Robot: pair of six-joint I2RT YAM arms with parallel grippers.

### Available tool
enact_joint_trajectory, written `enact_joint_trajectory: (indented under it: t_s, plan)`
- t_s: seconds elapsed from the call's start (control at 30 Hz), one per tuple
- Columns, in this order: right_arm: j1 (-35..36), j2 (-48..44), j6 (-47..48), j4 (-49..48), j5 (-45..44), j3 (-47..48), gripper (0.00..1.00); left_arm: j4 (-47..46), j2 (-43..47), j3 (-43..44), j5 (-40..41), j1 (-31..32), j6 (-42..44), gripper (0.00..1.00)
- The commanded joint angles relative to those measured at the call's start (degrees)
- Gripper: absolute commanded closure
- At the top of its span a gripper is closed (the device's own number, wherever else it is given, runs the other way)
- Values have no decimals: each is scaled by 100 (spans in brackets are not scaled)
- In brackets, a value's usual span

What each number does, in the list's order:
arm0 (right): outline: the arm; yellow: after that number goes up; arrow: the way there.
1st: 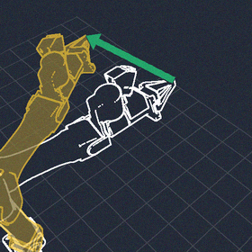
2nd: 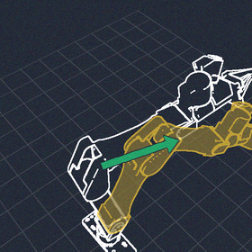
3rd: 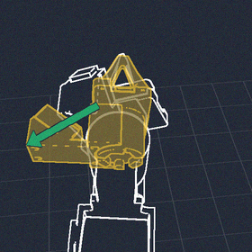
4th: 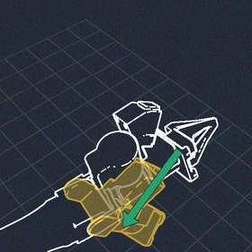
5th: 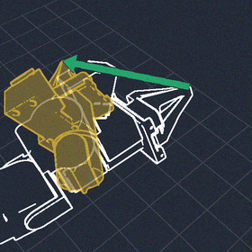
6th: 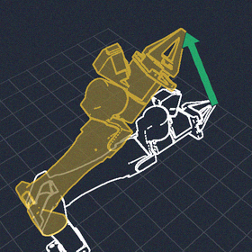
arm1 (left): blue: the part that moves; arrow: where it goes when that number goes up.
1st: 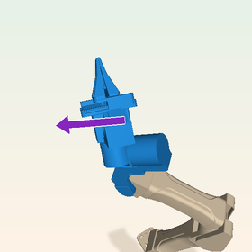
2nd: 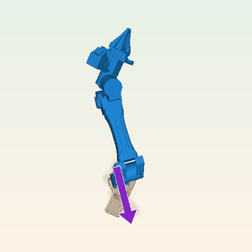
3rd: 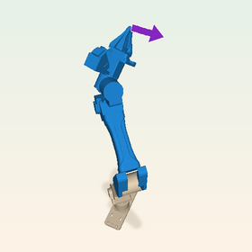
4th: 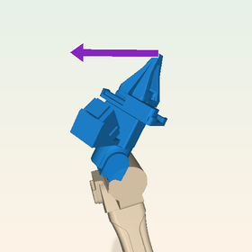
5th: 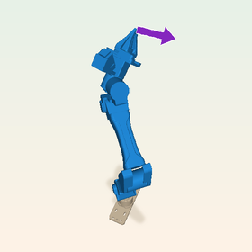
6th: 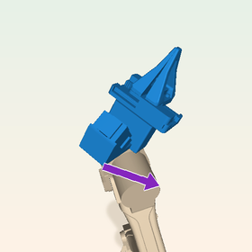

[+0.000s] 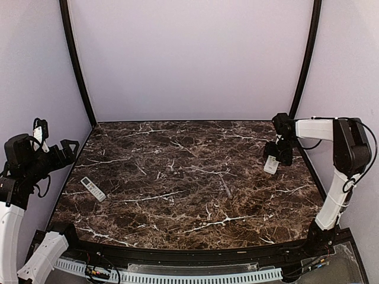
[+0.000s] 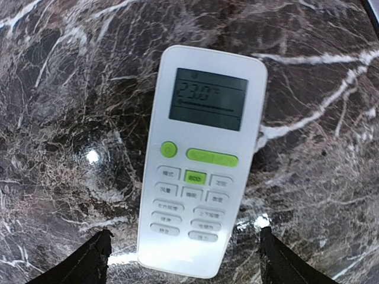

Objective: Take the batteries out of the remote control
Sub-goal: Pick up the remote control from the corner of the board.

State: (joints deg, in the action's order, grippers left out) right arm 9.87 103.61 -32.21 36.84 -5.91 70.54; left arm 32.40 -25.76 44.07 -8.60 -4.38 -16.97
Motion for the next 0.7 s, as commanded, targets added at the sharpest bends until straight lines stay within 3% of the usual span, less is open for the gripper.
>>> enact_joint_trajectory:
  t_s: [0.0, 0.3, 0.67]
  plan:
    - [168, 305, -43, -55, -9, 320, 18, -79, -24, -57, -72, -9, -17, 1]
    - [191, 473, -277, 147, -616, 227, 21, -74, -9, -65, -24, -10, -26, 1]
    - [191, 551, -383, -62, -492, -11, 24, -55, -25, -59, 5, -9, -33, 1]
